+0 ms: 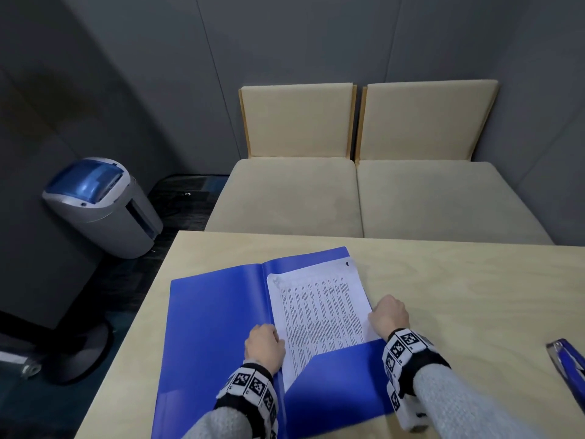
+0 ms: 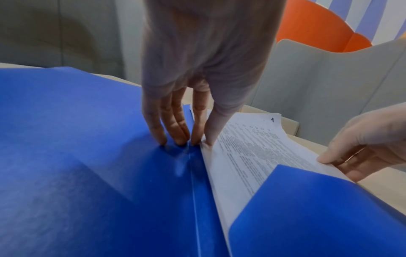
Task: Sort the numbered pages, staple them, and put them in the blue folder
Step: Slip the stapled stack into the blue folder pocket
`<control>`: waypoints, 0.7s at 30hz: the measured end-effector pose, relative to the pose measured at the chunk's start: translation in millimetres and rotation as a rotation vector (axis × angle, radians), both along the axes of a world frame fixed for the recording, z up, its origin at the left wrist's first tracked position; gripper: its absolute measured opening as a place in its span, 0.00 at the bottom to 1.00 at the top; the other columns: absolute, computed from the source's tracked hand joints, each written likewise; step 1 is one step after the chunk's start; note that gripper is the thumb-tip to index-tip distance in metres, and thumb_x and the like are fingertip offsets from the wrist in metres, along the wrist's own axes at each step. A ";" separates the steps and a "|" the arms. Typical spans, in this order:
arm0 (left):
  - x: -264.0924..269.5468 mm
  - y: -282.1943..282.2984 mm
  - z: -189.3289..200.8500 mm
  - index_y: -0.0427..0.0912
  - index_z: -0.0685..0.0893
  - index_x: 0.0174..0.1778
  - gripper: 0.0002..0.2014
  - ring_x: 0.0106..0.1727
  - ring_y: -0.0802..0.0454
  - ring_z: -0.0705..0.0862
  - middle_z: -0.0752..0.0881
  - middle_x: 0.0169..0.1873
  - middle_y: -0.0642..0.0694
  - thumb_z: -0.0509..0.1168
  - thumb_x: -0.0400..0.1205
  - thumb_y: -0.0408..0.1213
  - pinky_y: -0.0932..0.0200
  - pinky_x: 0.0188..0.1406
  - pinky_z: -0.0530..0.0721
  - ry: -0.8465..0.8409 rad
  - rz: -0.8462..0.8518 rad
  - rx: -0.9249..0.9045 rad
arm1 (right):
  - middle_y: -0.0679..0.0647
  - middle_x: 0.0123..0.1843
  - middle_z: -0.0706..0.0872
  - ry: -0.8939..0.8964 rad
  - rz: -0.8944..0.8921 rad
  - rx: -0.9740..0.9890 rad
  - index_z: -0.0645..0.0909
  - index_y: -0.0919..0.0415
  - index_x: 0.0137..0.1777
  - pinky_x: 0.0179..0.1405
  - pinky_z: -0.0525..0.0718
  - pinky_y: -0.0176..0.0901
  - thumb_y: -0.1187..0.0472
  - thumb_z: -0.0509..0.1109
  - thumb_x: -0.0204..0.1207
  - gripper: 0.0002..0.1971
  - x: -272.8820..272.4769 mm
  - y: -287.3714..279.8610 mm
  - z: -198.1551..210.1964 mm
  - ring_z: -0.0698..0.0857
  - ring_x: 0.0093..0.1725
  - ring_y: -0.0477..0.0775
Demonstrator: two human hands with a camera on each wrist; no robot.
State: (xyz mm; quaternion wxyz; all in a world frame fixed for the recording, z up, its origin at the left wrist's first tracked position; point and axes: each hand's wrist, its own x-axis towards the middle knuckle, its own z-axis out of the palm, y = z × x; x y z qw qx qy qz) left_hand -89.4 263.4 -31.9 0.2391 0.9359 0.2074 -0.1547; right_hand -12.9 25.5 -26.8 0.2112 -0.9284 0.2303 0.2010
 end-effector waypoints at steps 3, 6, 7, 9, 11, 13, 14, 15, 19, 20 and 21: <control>-1.0 -0.5 2.9 0.45 0.76 0.33 0.09 0.51 0.45 0.82 0.81 0.52 0.44 0.66 0.78 0.37 0.56 0.51 0.81 0.025 -0.019 0.011 | 0.64 0.48 0.87 -0.019 -0.044 0.029 0.81 0.66 0.40 0.36 0.75 0.40 0.70 0.67 0.73 0.02 -1.2 -1.6 -0.6 0.83 0.42 0.61; -2.2 -1.7 4.1 0.43 0.78 0.32 0.08 0.51 0.44 0.83 0.80 0.55 0.43 0.65 0.77 0.34 0.56 0.51 0.82 0.032 -0.047 0.012 | 0.61 0.48 0.86 -0.037 -0.059 0.059 0.81 0.65 0.45 0.37 0.74 0.40 0.71 0.66 0.72 0.04 -4.2 -2.8 -5.1 0.80 0.41 0.59; -2.3 -1.6 4.2 0.40 0.81 0.36 0.05 0.53 0.44 0.82 0.78 0.58 0.44 0.65 0.77 0.33 0.57 0.51 0.81 0.031 -0.069 0.016 | 0.61 0.50 0.86 -0.050 -0.068 0.078 0.80 0.65 0.48 0.38 0.74 0.40 0.72 0.66 0.72 0.07 -5.6 -3.4 -7.6 0.79 0.42 0.58; -1.6 -2.6 2.6 0.35 0.84 0.45 0.07 0.56 0.45 0.81 0.74 0.62 0.44 0.65 0.78 0.34 0.58 0.55 0.79 0.025 -0.117 0.027 | 0.62 0.55 0.83 -0.086 -0.105 0.140 0.75 0.63 0.52 0.42 0.75 0.42 0.73 0.65 0.71 0.11 -8.8 -5.7 -12.2 0.77 0.44 0.59; -0.3 -7.6 1.8 0.34 0.84 0.51 0.10 0.57 0.45 0.81 0.74 0.62 0.43 0.64 0.79 0.36 0.57 0.57 0.79 0.021 -0.143 0.038 | 0.64 0.58 0.79 -0.118 -0.154 0.206 0.74 0.64 0.54 0.46 0.77 0.44 0.74 0.63 0.71 0.13 -11.3 -10.9 -15.4 0.77 0.45 0.61; 1.4 -16.5 2.7 0.33 0.83 0.52 0.11 0.57 0.45 0.81 0.75 0.61 0.43 0.62 0.80 0.37 0.58 0.56 0.80 0.005 -0.177 0.048 | 0.65 0.58 0.77 -0.146 -0.191 0.241 0.73 0.64 0.51 0.45 0.75 0.44 0.75 0.60 0.71 0.10 -13.6 -19.8 -14.9 0.76 0.44 0.61; 2.9 -21.7 2.0 0.34 0.83 0.51 0.11 0.56 0.46 0.81 0.75 0.60 0.44 0.61 0.80 0.38 0.58 0.54 0.80 -0.008 -0.211 0.050 | 0.66 0.58 0.78 -0.158 -0.197 0.243 0.73 0.64 0.47 0.45 0.74 0.44 0.75 0.59 0.71 0.09 -14.7 -26.3 -14.0 0.77 0.45 0.62; 4.8 -26.5 1.2 0.35 0.83 0.49 0.11 0.55 0.46 0.81 0.75 0.59 0.44 0.60 0.81 0.38 0.59 0.53 0.79 -0.020 -0.249 0.042 | 0.66 0.57 0.80 -0.171 -0.205 0.241 0.73 0.63 0.42 0.46 0.74 0.44 0.76 0.59 0.71 0.08 -15.5 -35.0 -14.4 0.78 0.48 0.63; 15.4 -31.0 -4.5 0.43 0.85 0.46 0.09 0.57 0.49 0.79 0.77 0.56 0.48 0.60 0.80 0.42 0.55 0.61 0.76 -0.104 -0.269 -0.059 | 0.66 0.53 0.86 -0.215 -0.295 0.227 0.75 0.60 0.33 0.50 0.76 0.45 0.76 0.60 0.71 0.12 -23.4 -81.0 -19.0 0.82 0.55 0.66; 16.2 -25.6 -6.7 0.47 0.84 0.50 0.09 0.62 0.49 0.75 0.76 0.58 0.49 0.61 0.80 0.43 0.52 0.66 0.73 -0.136 -0.209 -0.023 | 0.66 0.54 0.86 -0.207 -0.310 0.218 0.77 0.61 0.35 0.52 0.77 0.46 0.75 0.61 0.71 0.10 -26.1 -90.6 -19.0 0.82 0.55 0.66; 14.8 -16.5 -9.6 0.50 0.82 0.56 0.11 0.67 0.49 0.71 0.74 0.62 0.50 0.62 0.79 0.45 0.49 0.69 0.69 -0.155 -0.122 0.040 | 0.66 0.54 0.87 -0.200 -0.323 0.213 0.79 0.62 0.37 0.54 0.77 0.47 0.74 0.62 0.72 0.09 -28.5 -99.1 -19.8 0.83 0.56 0.67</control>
